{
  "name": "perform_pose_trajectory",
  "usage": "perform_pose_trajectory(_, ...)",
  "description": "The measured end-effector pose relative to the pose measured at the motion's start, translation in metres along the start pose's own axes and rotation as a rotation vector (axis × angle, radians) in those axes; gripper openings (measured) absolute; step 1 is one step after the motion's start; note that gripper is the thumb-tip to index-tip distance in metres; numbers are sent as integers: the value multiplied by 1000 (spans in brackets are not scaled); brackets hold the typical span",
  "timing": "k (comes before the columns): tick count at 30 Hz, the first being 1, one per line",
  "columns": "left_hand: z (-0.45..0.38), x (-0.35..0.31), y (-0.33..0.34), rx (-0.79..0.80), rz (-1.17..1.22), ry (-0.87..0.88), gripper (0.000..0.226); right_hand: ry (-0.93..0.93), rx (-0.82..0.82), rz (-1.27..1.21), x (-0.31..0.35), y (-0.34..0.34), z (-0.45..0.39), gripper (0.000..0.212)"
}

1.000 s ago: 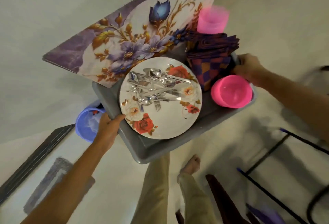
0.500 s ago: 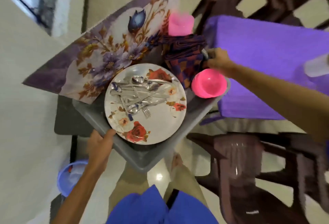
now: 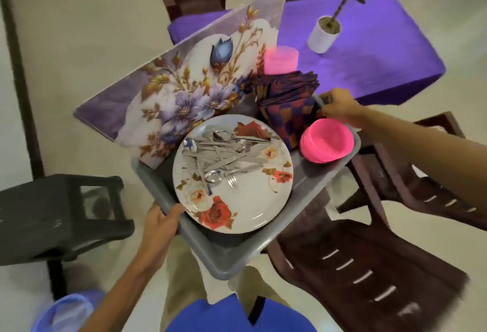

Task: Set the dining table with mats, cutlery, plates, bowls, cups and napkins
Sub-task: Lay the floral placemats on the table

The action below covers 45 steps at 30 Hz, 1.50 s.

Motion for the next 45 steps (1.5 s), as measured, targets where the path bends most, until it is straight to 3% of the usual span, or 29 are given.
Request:
perform_pose_trajectory(7, 16, 49, 107, 100, -235, -17, 13, 189, -33, -8, -164, 4, 60, 2)
perform_pose_trajectory(14, 7, 96, 184, 91, -423, 124, 47, 368, -146, -137, -296, 69, 89, 11)
perform_pose_trajectory(23, 2, 172, 259, 79, -710, 214, 39, 425, -125, -246, -419, 182, 89, 20)
perform_pose_trajectory(32, -16, 259, 280, -28, -922, 188, 40, 241, -77, -195, -453, 280, 54, 14)
perform_pose_trajectory(35, -23, 273, 275, -89, -953, 121, 40, 143, -90, -170, -445, 287, 39, 30)
perform_pose_trajectory(39, -31, 276, 271, -99, -1039, 78, 43, -45, -62, 111, -433, 287, 27, 39)
perform_pose_trajectory(42, -43, 272, 265, -63, -1205, 58, 53, -77, 35, 374, -427, 282, 17, 35)
perform_pose_trajectory(45, -51, 263, 266, -11, -1376, 19, 61, -80, 233, 393, -423, 281, 9, 29)
Point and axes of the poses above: each hand's wrist, its own z-axis away from the middle knuckle, its own y-axis out of the palm, x = y × z, the point moved 10 cm from there along -z, towards the middle knuckle, and after that the axes turned 5 degrees about z, right-handed, at the moved point
